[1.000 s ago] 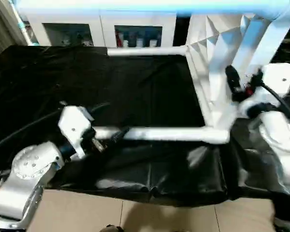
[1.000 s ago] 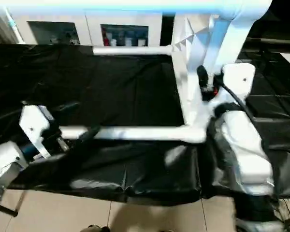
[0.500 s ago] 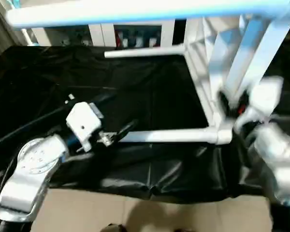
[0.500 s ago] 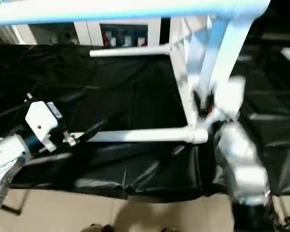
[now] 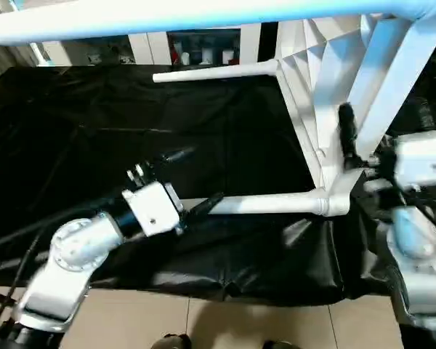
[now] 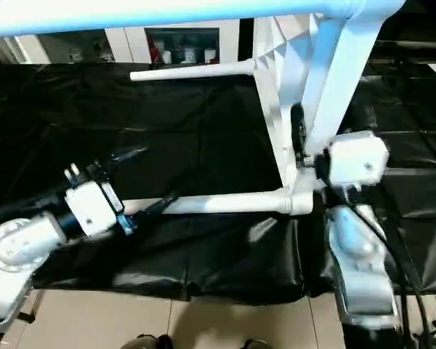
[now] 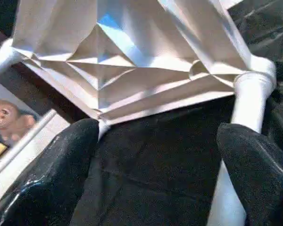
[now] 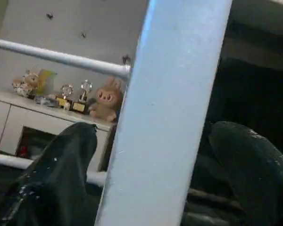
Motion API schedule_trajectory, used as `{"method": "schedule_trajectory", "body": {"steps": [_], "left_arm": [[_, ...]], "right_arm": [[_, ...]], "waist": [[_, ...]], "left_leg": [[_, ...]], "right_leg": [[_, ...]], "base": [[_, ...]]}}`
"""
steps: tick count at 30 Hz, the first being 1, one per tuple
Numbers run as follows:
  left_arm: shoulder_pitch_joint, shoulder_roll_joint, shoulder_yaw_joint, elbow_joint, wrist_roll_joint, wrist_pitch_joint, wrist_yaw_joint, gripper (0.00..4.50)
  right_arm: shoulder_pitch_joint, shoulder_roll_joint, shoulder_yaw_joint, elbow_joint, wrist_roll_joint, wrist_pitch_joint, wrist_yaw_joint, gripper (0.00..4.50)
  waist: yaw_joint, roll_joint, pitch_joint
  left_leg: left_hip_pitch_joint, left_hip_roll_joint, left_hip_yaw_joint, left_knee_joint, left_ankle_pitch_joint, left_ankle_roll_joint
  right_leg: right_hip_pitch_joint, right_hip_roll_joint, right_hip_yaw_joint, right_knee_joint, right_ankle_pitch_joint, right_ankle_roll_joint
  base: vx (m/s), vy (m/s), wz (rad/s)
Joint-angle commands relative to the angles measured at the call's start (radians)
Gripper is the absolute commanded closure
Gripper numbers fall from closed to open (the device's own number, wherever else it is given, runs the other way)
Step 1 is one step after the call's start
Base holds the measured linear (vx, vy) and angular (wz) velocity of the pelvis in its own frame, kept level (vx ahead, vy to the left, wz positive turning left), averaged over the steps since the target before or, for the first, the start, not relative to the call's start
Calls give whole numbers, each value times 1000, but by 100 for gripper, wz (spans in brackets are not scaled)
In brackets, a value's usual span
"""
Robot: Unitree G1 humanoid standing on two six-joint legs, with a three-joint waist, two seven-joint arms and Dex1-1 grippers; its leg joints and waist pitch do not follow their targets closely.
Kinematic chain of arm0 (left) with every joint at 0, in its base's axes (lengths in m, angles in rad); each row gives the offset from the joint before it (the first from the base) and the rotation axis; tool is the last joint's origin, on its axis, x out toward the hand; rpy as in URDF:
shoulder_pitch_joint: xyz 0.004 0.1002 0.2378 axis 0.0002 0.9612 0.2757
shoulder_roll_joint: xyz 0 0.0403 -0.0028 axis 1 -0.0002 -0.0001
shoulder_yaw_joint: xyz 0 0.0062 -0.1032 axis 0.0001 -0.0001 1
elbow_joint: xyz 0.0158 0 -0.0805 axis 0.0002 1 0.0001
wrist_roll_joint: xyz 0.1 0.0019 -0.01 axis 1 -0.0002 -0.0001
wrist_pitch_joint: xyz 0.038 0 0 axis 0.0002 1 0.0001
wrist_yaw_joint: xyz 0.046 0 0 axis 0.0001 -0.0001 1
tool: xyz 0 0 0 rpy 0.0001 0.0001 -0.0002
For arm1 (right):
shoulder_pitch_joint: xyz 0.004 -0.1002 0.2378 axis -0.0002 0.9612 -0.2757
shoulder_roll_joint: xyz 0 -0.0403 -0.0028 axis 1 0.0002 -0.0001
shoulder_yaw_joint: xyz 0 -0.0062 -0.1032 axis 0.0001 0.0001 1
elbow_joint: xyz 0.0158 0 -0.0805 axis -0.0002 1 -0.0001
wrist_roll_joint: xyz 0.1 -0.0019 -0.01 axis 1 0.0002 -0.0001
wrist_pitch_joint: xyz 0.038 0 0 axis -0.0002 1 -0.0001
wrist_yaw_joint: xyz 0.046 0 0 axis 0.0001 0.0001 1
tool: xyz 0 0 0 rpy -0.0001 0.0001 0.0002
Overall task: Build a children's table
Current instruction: Flip table
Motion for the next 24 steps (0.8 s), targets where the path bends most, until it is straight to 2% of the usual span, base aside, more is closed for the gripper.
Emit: {"method": "schedule_trajectory", "body": {"steps": [1, 2, 3, 4, 5, 6, 7, 9, 10, 12, 16, 17, 19, 20, 24], "left_arm": [[18, 0, -2, 42, 43, -65, 29, 0], [22, -3, -1, 54, 50, -83, 36, 0], [29, -7, -4, 81, 69, -120, 50, 0], [29, -7, -4, 81, 69, -120, 50, 0], [31, -8, -6, 90, 74, -131, 54, 0], [35, -10, -9, 108, 95, -164, 70, 0], [35, -12, -7, 110, 102, -173, 78, 0], [29, -25, 15, 129, 157, -243, 150, 0], [26, -29, 23, 134, 170, -263, 170, 0], [21, -34, 34, 141, 188, -290, 195, 0], [8, -46, 64, 153, 224, -368, 252, 0], [-3, -52, 89, 141, 255, -389, 294, 0], [-9, -53, 100, 136, 276, -400, 318, 0], [-22, -53, 120, 124, 317, -424, 361, 0], [-52, -57, 162, 84, 412, -456, 446, 0]], "right_arm": [[21, 3, 0, -23, -45, -47, -18, 3], [28, 4, -1, -25, -57, -58, -23, 3], [41, 2, -6, -30, -89, -78, -36, 3], [41, 2, -6, -30, -89, -78, -36, 3], [46, 0, -8, -31, -101, -83, -41, 3], [54, 0, -17, -35, -127, -97, -54, 3], [55, 0, -20, -37, -130, -100, -57, 3], [64, 2, -33, -58, -147, -125, -64, 3], [67, -1, -29, -64, -148, -135, -56, 3], [72, -5, -20, -71, -146, -148, -43, 3], [106, -38, 28, -90, -140, -204, 27, 3], [116, -52, 59, -85, -140, -216, 57, 3], [116, -56, 73, -79, -141, -211, 70, 3], [109, -56, 105, -64, -136, -195, 98, 3], [86, -45, 164, -33, -138, -134, 155, 3]], "waist": [[-1, 4, -57], [-1, 4, -56], [1, 13, -55], [-2, 8, -56], [-1, 8, -57], [-1, 15, -54], [-2, 13, -54], [-3, 19, -53], [-5, 16, -53], [-4, 18, -53], [-3, 21, -54], [-3, 21, -55], [-5, 21, -54], [-5, 19, -55], [-8, 20, -55]], "left_leg": [[31, 42, -24, -72, -283, 11], [29, 41, -24, -73, -293, 11], [29, 41, -26, -74, -303, 9], [29, 40, -26, -73, -308, 9], [29, 41, -27, -74, -308, 11], [29, 42, -28, -75, -314, 12], [30, 42, -27, -75, -323, 10], [30, 43, -30, -76, -343, 8], [30, 43, -30, -76, -349, 12], [28, 43, -30, -75, -339, 20], [26, 44, -31, -72, -317, 45], [26, 44, -31, -70, -316, 47], [25, 44, -33, -71, -316, 55], [25, 44, -32, -70, -315, 58], [24, 46, -34, -69, -318, 68]], "right_leg": [[36, -30, 27, -57, -141, -160], [36, -31, 28, -59, -155, -156], [35, -33, 28, -59, -170, -152], [36, -31, 27, -60, -173, -148], [37, -32, 27, -59, -172, -149], [33, -32, 27, -62, -183, -147], [32, -31, 27, -63, -189, -146], [34, -32, 26, -63, -187, -143], [35, -33, 26, -63, -191, -142], [36, -32, 25, -63, -186, -142], [37, -35, 25, -62, -163, -148], [38, -35, 24, -61, -161, -149], [40, -35, 22, -61, -162, -154], [40, -35, 22, -61, -166, -156], [40, -35, 21, -61, -180, -163]], "base": [[0, 0, 0], [0, 0, 0], [0, 0, 0], [0, 0, 0], [0, 0, 0], [0, 0, 0], [0, 0, 0], [0, 0, 0], [0, 0, 0], [0, 0, 0], [0, 0, 0], [0, 0, 0], [0, 0, 0], [0, 0, 0], [0, 0, 0]]}}
